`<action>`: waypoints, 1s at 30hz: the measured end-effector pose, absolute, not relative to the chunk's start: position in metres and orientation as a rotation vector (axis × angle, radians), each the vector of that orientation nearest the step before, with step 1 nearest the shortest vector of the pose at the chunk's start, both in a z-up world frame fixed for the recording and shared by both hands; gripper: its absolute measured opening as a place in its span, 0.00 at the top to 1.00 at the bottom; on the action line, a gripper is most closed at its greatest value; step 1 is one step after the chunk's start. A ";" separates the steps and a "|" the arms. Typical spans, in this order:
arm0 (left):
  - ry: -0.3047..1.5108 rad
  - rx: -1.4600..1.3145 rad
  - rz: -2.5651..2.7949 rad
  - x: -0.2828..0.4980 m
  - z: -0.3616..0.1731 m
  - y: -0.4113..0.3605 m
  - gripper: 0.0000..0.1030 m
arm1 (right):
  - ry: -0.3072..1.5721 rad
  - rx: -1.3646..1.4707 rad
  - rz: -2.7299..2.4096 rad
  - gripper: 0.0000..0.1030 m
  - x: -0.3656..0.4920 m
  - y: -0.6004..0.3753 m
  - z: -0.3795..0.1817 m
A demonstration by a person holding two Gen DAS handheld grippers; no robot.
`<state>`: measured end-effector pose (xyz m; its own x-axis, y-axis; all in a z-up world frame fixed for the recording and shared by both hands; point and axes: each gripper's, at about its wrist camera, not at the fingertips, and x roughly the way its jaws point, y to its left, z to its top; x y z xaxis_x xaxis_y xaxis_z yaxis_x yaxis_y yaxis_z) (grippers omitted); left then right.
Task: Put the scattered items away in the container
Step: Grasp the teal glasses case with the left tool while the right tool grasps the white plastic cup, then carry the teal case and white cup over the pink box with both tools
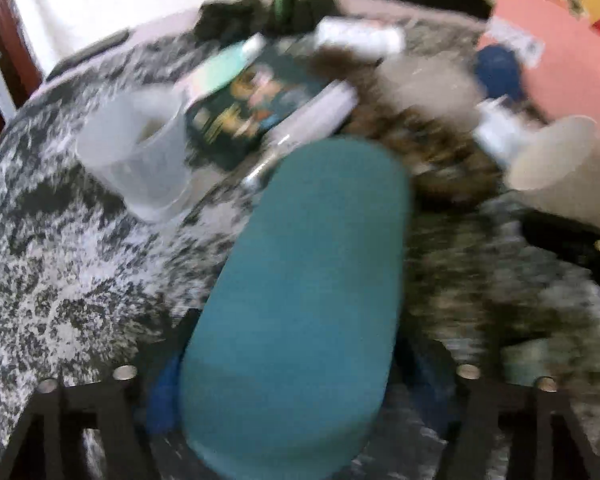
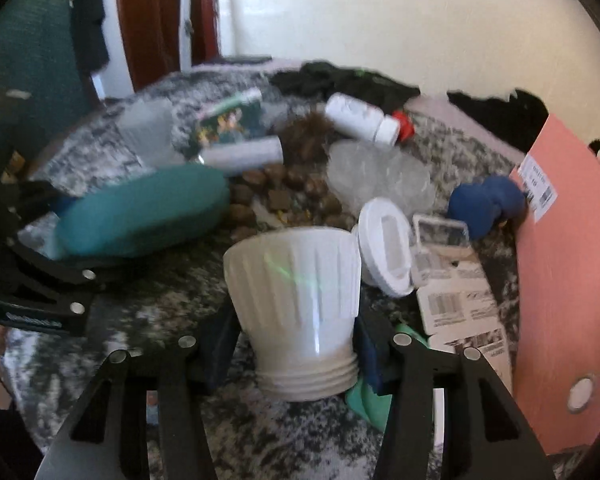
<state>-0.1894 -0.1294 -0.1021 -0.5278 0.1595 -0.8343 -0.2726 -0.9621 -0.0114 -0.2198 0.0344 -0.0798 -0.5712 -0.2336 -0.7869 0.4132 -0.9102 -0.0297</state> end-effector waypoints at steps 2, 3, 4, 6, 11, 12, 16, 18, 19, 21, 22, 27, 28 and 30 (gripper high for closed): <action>0.137 -1.303 2.564 -0.176 -0.080 -0.122 0.34 | 0.281 1.153 -2.490 0.48 -0.212 0.034 -0.067; 0.113 -1.271 2.576 -0.169 -0.070 -0.120 0.34 | 0.273 1.133 -2.489 0.48 -0.206 0.034 -0.060; 0.089 -1.240 2.583 -0.162 -0.061 -0.117 0.34 | 0.266 1.115 -2.487 0.48 -0.199 0.033 -0.054; 0.036 -1.206 2.565 -0.150 -0.049 -0.111 0.34 | 0.268 1.091 -2.486 0.48 -0.189 0.032 -0.045; 0.086 -1.226 2.555 -0.139 -0.054 -0.092 0.34 | 0.263 1.090 -2.488 0.48 -0.169 0.035 -0.036; 0.084 -1.229 2.557 -0.141 -0.057 -0.092 0.34 | 0.252 1.104 -2.485 0.48 -0.167 0.038 -0.035; -0.002 -1.224 2.597 -0.160 -0.066 -0.097 0.34 | 0.243 1.125 -2.485 0.48 -0.164 0.044 -0.035; -0.015 -1.215 2.611 -0.171 -0.068 -0.093 0.34 | 0.255 1.127 -2.492 0.48 -0.168 0.047 -0.037; -0.018 -1.221 2.604 -0.177 -0.071 -0.089 0.34 | 0.261 1.128 -2.495 0.48 -0.170 0.048 -0.038; -0.006 -1.291 2.561 -0.190 -0.084 -0.079 0.34 | 0.261 1.146 -2.498 0.48 -0.177 0.052 -0.042; 0.010 -1.344 2.528 -0.195 -0.091 -0.074 0.34 | 0.258 1.158 -2.499 0.48 -0.180 0.055 -0.044; 0.241 -1.415 2.394 -0.188 -0.098 -0.061 0.26 | 0.225 1.212 -2.491 0.48 -0.191 0.071 -0.050; 0.259 -1.417 2.377 -0.183 -0.097 -0.064 0.22 | 0.213 1.217 -2.485 0.48 -0.192 0.074 -0.051; 0.282 -1.429 2.339 -0.174 -0.097 -0.076 0.19 | 0.198 1.222 -2.474 0.48 -0.194 0.078 -0.051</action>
